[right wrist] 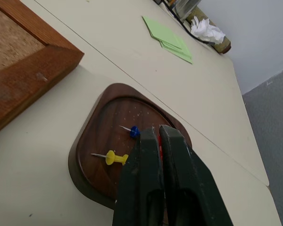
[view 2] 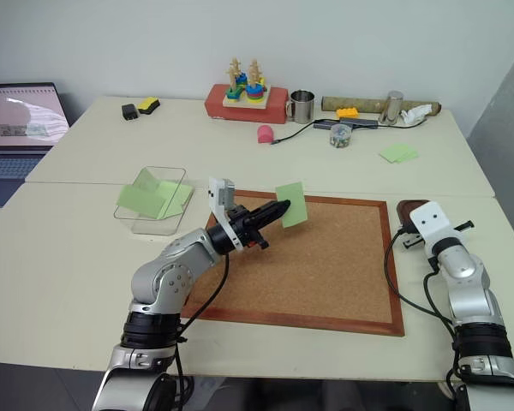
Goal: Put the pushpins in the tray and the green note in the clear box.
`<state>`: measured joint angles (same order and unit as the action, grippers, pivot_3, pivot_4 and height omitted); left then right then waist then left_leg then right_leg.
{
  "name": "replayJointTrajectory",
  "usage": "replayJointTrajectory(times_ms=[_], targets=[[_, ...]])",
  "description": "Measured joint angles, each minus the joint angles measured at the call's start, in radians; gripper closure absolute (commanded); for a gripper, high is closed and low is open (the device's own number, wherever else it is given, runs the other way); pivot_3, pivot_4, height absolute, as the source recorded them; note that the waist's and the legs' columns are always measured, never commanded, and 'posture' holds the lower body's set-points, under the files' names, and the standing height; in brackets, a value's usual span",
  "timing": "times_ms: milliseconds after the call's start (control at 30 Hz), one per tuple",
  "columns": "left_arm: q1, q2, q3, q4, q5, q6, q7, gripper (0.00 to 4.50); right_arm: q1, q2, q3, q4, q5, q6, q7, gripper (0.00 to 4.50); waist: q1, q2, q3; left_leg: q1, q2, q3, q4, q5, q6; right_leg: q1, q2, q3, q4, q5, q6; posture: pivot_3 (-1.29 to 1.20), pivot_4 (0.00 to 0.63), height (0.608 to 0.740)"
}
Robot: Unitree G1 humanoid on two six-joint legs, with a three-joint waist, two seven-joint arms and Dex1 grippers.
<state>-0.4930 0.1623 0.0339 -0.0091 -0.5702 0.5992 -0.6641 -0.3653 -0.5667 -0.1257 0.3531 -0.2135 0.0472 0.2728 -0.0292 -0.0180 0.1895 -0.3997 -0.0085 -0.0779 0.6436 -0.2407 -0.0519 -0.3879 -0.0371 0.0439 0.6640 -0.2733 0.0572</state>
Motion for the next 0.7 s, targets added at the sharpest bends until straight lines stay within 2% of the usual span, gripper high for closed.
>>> replayJointTrajectory(times_ms=[433,700], targets=[[-0.001,0.001,0.0,0.007,0.002,-0.018,0.002,4.5,-0.01,-0.001,-0.003,0.004,0.023,-0.014,-0.012,0.7,0.0,0.0,0.0,0.0,0.0,0.0,0.0,0.0,0.0,0.0,0.0,0.0,0.0,0.0,0.0,0.0,0.15,0.74],[-0.002,0.002,0.0,0.013,0.003,-0.024,0.002,4.5,-0.01,-0.008,-0.011,0.005,0.045,-0.012,-0.016,0.7,0.0,0.0,0.0,0.0,0.0,0.0,0.001,0.0,0.0,0.0,0.0,0.0,0.001,0.0,0.0,0.0,0.15,0.74]])
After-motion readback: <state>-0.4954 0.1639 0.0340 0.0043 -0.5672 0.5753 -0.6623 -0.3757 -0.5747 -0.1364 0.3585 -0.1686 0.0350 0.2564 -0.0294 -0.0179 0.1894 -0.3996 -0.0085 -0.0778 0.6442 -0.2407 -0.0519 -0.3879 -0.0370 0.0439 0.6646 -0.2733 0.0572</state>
